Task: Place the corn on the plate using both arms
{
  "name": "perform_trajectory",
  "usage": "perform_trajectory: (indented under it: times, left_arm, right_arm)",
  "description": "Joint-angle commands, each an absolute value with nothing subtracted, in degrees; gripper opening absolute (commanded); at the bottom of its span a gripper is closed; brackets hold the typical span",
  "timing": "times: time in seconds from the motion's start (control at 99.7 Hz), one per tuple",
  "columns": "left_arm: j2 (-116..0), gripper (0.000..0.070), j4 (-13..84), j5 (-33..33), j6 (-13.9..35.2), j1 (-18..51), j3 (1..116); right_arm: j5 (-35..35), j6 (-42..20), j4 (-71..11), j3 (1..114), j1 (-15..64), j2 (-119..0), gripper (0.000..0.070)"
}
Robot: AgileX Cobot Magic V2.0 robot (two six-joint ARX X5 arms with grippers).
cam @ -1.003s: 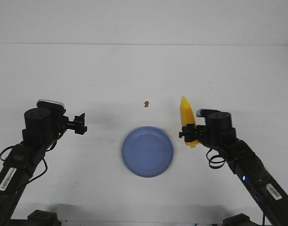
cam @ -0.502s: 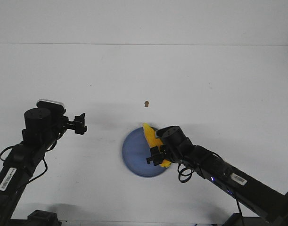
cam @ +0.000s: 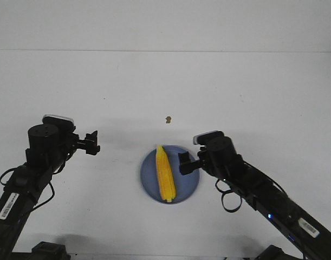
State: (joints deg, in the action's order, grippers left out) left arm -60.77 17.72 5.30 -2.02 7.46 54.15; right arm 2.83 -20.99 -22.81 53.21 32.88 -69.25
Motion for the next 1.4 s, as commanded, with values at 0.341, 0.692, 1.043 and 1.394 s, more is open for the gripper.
perform_trajectory:
  times: [0.341,0.692,1.043,1.394]
  left_arm:
    - [-59.02,0.0500,18.22,5.10,0.12,6.61,54.63]
    - [-39.16,0.0499,13.63,5.10,1.13,6.61,42.33]
    - [-20.58,0.0324,15.35,2.70,2.98,6.61,31.99]
    - [-18.55,0.0004,17.98,2.72,1.98,6.61,31.99]
  right_arm:
    - [-6.09,-8.82,-29.67,50.48,13.02,-45.74,0.0580]
    - [-6.11,-6.22,-30.87,35.38,9.93,-20.97,0.0580]
    - [-9.28,-6.44,-30.41,33.95,9.96,-11.64,0.0463]
    - [-9.30,-5.89,-29.19,33.95,9.96,-11.66,0.0000]
